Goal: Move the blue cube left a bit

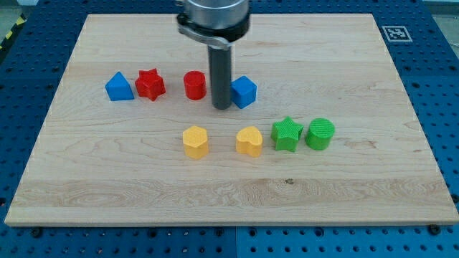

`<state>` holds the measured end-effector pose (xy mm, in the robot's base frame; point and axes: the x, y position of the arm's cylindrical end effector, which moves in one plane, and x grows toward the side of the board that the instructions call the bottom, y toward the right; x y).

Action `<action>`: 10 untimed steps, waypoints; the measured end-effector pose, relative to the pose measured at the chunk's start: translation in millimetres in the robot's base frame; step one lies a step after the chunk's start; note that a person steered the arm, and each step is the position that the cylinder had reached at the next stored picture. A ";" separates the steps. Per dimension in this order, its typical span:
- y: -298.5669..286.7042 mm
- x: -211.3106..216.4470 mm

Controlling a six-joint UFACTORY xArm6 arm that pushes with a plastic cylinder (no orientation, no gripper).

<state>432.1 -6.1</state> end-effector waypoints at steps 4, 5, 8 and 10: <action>107.4 9.7; 124.6 -21.3; 118.3 -41.6; 118.3 -32.0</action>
<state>400.1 112.1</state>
